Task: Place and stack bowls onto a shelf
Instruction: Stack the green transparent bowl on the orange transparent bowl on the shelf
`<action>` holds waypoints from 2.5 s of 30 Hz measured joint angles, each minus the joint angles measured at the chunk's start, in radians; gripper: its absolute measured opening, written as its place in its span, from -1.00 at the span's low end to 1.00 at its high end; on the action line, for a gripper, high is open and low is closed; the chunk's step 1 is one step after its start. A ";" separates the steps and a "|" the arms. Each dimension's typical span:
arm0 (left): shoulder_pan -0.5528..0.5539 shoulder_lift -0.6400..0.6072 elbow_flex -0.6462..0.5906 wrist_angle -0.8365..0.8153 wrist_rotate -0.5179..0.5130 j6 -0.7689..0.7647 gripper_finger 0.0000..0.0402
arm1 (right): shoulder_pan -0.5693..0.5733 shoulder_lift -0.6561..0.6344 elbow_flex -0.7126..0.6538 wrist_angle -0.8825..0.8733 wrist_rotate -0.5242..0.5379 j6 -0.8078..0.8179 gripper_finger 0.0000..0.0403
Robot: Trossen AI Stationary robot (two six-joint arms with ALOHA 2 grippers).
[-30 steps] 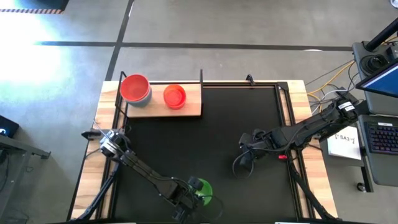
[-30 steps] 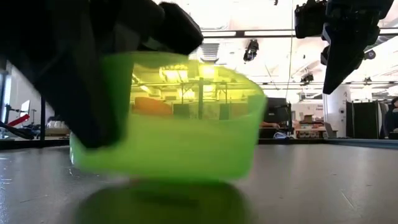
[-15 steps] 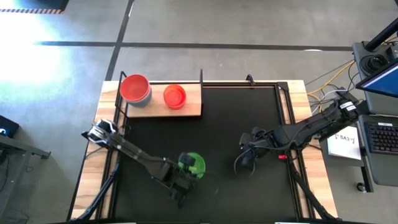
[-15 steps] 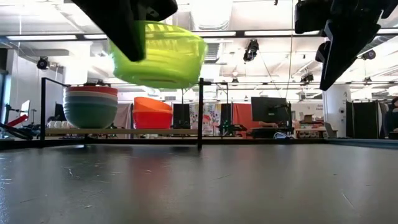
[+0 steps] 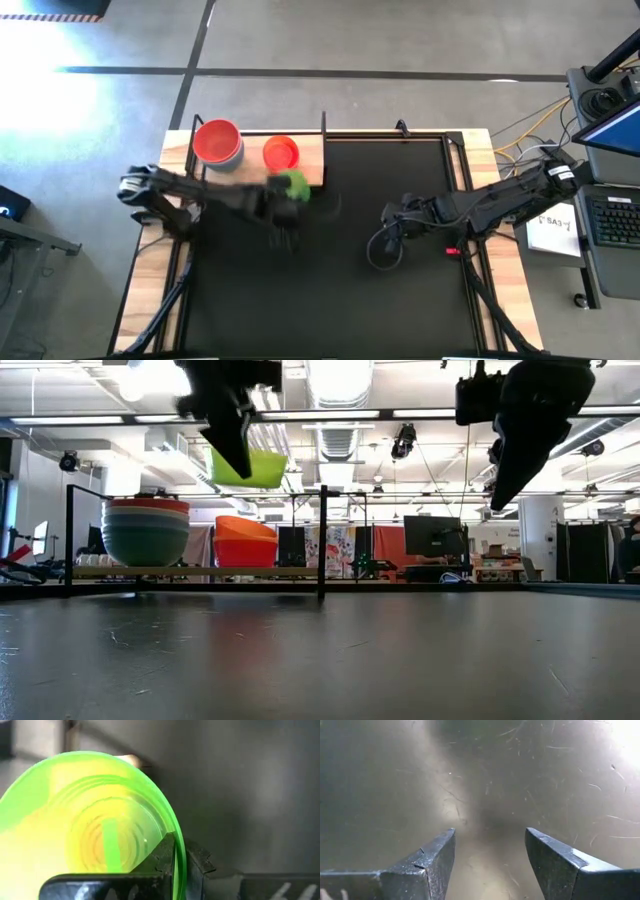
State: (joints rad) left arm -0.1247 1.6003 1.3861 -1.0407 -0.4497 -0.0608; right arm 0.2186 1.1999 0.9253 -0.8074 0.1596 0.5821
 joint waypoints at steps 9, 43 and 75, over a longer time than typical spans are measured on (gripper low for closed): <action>0.315 -0.162 -0.215 0.313 -0.022 0.084 -1.00 | -0.021 0.000 -0.001 0.000 -0.001 -0.008 0.12; 0.488 -0.126 -0.281 0.466 0.226 0.154 -1.00 | -0.021 -0.001 -0.081 0.009 -0.011 0.001 0.12; 0.525 -0.114 -0.317 0.491 0.141 0.150 -0.30 | -0.023 -0.004 -0.080 -0.035 -0.048 -0.007 0.12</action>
State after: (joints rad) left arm 0.4000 1.4867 1.0687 -0.5495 -0.3087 0.0889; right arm 0.1955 1.1963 0.8455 -0.8425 0.1115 0.5748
